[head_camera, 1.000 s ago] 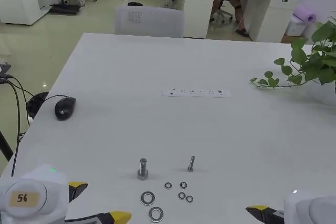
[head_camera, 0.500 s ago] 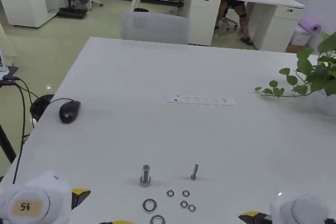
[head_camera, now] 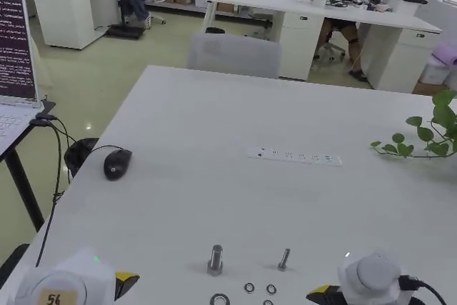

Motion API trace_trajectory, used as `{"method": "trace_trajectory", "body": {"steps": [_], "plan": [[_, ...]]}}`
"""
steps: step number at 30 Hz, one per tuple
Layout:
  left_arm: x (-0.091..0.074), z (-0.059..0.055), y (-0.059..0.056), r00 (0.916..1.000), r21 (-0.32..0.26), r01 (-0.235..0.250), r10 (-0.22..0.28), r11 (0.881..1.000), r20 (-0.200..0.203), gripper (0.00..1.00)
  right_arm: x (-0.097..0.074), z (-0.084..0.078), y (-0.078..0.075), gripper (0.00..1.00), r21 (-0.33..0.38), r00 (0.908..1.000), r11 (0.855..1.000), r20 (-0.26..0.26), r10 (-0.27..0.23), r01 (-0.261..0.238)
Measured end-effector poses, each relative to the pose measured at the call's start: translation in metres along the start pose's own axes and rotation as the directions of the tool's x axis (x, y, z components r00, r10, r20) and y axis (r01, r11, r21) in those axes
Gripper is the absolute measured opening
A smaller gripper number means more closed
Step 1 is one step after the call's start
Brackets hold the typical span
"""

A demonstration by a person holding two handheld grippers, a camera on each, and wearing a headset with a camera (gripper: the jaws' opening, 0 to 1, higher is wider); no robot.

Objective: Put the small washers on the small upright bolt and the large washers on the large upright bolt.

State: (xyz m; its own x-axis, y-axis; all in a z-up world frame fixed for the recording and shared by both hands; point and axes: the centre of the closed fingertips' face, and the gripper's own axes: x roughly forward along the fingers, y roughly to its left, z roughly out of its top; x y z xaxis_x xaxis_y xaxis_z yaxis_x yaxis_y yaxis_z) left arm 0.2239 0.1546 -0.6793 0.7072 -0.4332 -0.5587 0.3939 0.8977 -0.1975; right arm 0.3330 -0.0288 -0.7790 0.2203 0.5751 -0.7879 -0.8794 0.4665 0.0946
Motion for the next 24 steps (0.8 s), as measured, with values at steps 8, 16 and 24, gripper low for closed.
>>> {"method": "trace_trajectory", "body": {"steps": [8, 16, 24], "plan": [[-0.003, 0.0, 0.002, 0.9999, -0.007, -0.011, 0.011, 1.0, 0.004, 0.7, 0.03, 0.011, -0.009, 0.23, -0.081, 0.9977, 0.997, -0.066, 0.012, -0.017], [-0.006, 0.0, 0.004, 0.9997, -0.016, -0.023, 0.023, 1.0, 0.007, 0.7, 0.047, 0.01, -0.012, 0.21, -0.13, 0.9923, 0.991, -0.122, 0.02, -0.036], [-0.007, -0.001, 0.005, 0.9996, -0.019, -0.029, 0.029, 0.999, 0.003, 0.7, 0.06, 0.009, -0.015, 0.19, -0.223, 0.978, 0.973, -0.208, 0.009, -0.056]]}}
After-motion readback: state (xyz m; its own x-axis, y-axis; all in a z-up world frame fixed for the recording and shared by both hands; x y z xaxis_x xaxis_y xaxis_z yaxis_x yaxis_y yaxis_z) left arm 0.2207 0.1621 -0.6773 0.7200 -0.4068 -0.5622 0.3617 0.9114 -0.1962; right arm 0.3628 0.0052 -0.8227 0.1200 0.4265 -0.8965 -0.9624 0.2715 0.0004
